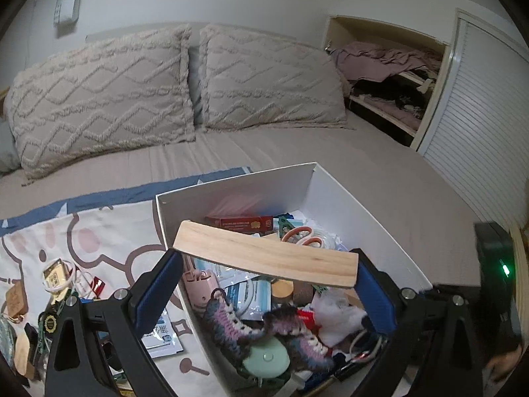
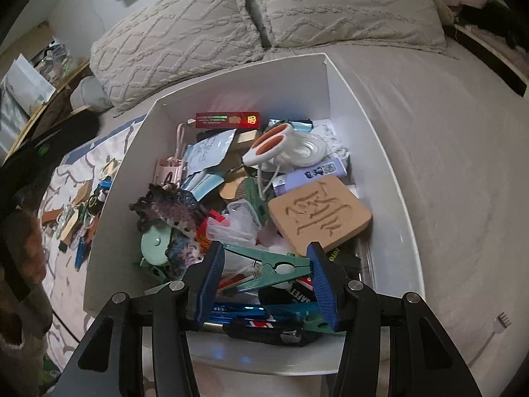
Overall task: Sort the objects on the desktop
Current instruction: 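Lower the clothespin into the shoebox with the right gripper while the left holds the stick above it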
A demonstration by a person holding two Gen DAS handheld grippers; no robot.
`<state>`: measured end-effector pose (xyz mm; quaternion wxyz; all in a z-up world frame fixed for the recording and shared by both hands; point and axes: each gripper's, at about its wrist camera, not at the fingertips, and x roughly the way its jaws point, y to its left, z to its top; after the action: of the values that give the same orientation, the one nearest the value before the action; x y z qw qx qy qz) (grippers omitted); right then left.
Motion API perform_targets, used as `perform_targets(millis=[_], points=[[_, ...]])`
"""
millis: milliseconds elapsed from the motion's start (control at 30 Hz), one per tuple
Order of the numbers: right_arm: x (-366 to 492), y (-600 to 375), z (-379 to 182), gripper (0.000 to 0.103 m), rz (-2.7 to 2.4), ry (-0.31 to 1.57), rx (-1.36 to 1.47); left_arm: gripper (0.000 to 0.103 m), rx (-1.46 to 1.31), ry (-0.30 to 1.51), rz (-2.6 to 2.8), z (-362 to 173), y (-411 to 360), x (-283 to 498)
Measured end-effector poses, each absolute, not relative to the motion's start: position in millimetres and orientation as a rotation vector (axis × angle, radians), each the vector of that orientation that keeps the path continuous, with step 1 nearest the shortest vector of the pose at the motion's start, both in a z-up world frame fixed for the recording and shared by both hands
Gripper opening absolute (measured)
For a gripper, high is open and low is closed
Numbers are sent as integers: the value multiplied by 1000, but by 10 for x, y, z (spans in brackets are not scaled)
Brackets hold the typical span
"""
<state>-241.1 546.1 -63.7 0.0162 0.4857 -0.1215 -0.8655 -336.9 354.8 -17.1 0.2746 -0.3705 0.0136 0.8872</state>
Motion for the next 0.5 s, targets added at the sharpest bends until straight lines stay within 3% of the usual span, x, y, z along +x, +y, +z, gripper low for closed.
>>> perform_targets(millis=[333, 400, 500], points=[[-2420, 5479, -675, 54, -2664, -370, 1549, 99, -1125, 4, 2378, -377, 3791, -3641], [-2411, 5479, -663, 73, -2662, -367, 1542, 99, -1156, -11, 2371, -417, 3817, -3686], [-2398, 5466, -637, 74, -2655, -371, 1525, 99, -1197, -22, 2370, -485, 3833, -3731]])
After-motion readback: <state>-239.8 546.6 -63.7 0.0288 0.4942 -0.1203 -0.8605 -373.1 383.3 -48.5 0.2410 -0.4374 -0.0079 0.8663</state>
